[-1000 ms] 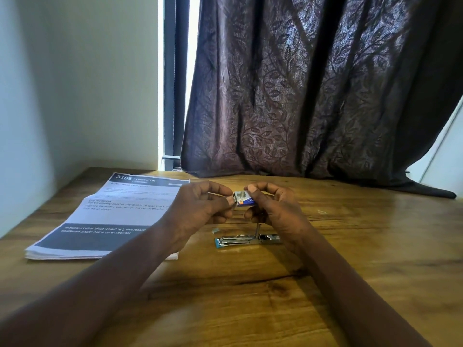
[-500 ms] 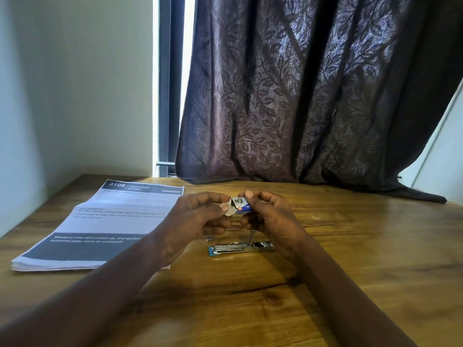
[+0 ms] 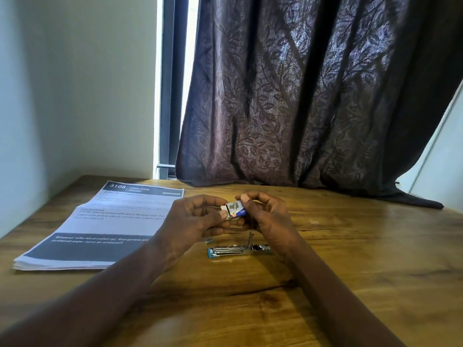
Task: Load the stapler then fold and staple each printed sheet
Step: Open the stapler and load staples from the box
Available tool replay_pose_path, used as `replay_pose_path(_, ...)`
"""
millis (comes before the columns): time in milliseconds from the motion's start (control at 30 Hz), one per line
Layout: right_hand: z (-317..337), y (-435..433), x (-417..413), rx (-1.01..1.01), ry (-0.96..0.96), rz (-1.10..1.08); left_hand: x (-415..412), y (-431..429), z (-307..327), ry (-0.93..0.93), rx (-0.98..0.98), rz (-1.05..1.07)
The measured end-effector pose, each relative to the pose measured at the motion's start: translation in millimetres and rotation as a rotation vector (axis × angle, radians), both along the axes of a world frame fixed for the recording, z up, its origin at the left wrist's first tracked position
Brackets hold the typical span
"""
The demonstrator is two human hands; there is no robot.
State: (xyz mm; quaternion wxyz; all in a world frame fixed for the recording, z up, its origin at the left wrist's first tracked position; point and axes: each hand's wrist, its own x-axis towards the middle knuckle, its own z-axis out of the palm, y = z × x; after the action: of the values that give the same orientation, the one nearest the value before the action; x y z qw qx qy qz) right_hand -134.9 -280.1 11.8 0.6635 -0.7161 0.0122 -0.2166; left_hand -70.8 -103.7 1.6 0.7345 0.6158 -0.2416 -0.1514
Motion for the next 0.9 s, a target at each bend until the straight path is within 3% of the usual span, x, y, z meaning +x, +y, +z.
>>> replay_pose_path(333, -2, 2, -1, -0.019, -0.040, 0.016, 3, 1, -1, 0.014, -0.018, -0.024)
replay_pose_path(600, 3, 4, -7, -0.126, -0.100, 0.053, 8, 4, 3, 0.095, -0.163, -0.154)
replay_pose_path(733, 8, 3, -12, -0.169, -0.114, 0.166, 11, 3, 3, 0.121, -0.200, -0.165)
replay_pose_path(833, 8, -1, -12, -0.211, -0.123, 0.088, 8, 0, 3, 0.061, -0.149, -0.123)
replay_pose_path(900, 6, -10, -9, -0.201, -0.112, -0.015, 8, -1, 2, -0.080, -0.036, -0.033)
